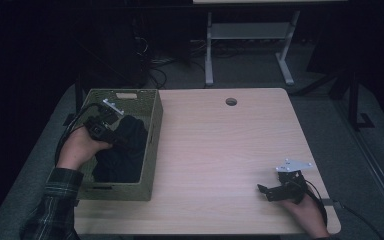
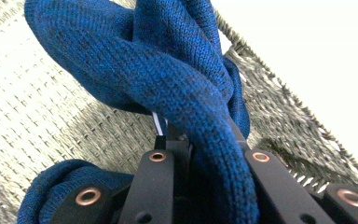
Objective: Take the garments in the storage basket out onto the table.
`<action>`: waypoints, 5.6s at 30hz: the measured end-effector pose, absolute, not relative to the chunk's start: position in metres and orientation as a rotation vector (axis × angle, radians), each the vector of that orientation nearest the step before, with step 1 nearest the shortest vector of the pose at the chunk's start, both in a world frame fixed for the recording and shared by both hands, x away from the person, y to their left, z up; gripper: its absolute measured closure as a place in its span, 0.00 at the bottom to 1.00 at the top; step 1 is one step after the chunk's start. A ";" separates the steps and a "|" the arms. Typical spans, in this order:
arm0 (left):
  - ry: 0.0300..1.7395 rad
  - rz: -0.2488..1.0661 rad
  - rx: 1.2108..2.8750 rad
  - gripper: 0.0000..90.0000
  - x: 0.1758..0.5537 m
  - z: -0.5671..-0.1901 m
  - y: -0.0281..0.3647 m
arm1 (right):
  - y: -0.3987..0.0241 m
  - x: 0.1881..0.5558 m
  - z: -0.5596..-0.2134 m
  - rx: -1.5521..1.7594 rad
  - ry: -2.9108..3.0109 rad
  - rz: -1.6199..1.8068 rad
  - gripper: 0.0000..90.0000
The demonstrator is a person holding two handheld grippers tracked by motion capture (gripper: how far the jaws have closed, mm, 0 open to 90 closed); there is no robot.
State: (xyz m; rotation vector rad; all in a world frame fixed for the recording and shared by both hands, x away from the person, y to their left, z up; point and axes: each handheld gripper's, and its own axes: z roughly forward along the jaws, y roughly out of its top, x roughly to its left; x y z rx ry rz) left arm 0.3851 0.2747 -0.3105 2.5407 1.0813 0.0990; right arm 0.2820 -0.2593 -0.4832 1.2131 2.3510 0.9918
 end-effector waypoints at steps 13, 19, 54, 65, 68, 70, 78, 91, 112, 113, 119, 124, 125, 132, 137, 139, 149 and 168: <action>1.062 0.151 2.538 0.89 0.383 -0.280 0.275 | -0.259 0.282 -0.483 1.212 2.350 0.992 0.02; 1.041 0.165 2.533 0.89 0.383 -0.263 0.273 | -0.259 0.282 -0.483 1.212 2.350 0.993 0.02; 0.924 0.214 2.482 0.89 0.373 -0.185 0.259 | -0.259 0.282 -0.483 1.213 2.350 0.993 0.02; 0.823 0.200 2.482 0.89 0.372 -0.176 0.231 | -0.259 0.282 -0.483 1.213 2.351 0.992 0.02; 0.801 0.202 2.480 0.89 0.373 -0.174 0.221 | -0.259 0.282 -0.483 1.213 2.351 0.992 0.02; 0.782 0.203 2.488 0.89 0.374 -0.173 0.214 | -0.259 0.282 -0.483 1.213 2.351 0.992 0.02; 0.714 0.208 2.484 0.89 0.374 -0.170 0.187 | -0.259 0.282 -0.483 1.213 2.351 0.992 0.02; 0.614 0.177 2.497 0.89 0.377 -0.169 0.145 | -0.259 0.282 -0.483 1.214 2.350 0.992 0.02; 0.522 0.122 2.518 0.89 0.382 -0.191 0.089 | -0.259 0.282 -0.483 1.216 2.349 0.993 0.02; 0.521 0.120 2.516 0.89 0.383 -0.193 0.086 | -0.259 0.282 -0.483 1.214 2.349 0.993 0.02; 0.506 0.092 2.523 0.89 0.383 -0.203 0.073 | -0.259 0.282 -0.483 1.214 2.348 0.992 0.02; 0.490 0.083 2.531 0.89 0.383 -0.213 0.062 | -0.259 0.282 -0.483 1.213 2.348 0.994 0.02; 0.489 0.078 2.531 0.89 0.383 -0.216 0.060 | -0.259 0.282 -0.483 1.213 2.348 0.993 0.02; 0.467 0.053 2.534 0.89 0.382 -0.233 0.043 | -0.259 0.282 -0.483 1.213 2.349 0.993 0.02; 0.467 0.036 2.539 0.89 0.381 -0.248 0.031 | -0.259 0.282 -0.483 1.213 2.348 0.992 0.02; 0.461 0.028 2.543 0.89 0.381 -0.254 0.026 | -0.259 0.282 -0.483 1.214 2.348 0.992 0.02; 0.444 0.002 2.541 0.89 0.378 -0.278 0.007 | -0.259 0.282 -0.483 1.213 2.347 0.995 0.02; 0.442 -0.026 2.540 0.89 0.386 -0.327 -0.033 | -0.259 0.282 -0.483 1.212 2.348 0.995 0.02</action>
